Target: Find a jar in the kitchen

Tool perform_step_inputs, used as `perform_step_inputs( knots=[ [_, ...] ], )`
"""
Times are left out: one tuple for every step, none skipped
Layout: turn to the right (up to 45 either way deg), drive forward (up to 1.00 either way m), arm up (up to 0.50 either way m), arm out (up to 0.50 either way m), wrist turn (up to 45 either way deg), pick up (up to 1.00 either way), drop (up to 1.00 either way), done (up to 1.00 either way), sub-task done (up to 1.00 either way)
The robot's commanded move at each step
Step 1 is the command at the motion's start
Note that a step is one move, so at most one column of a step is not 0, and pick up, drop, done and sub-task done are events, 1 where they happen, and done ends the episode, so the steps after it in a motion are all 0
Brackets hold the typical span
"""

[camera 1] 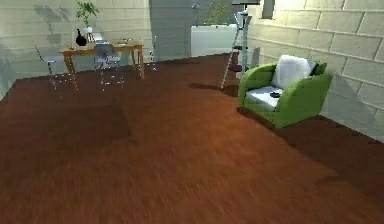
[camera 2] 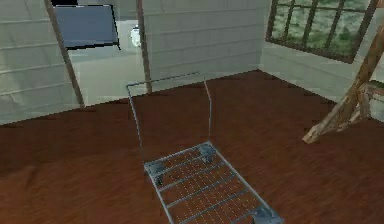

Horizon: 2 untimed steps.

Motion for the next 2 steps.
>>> perform_step_inputs(
  knots=[
    [0.0,1.0,0.0,0.0,0.0,0.0,0.0,0.0,0.0],
    [0.0,1.0,0.0,0.0,0.0,0.0,0.0,0.0,0.0]
  ],
)
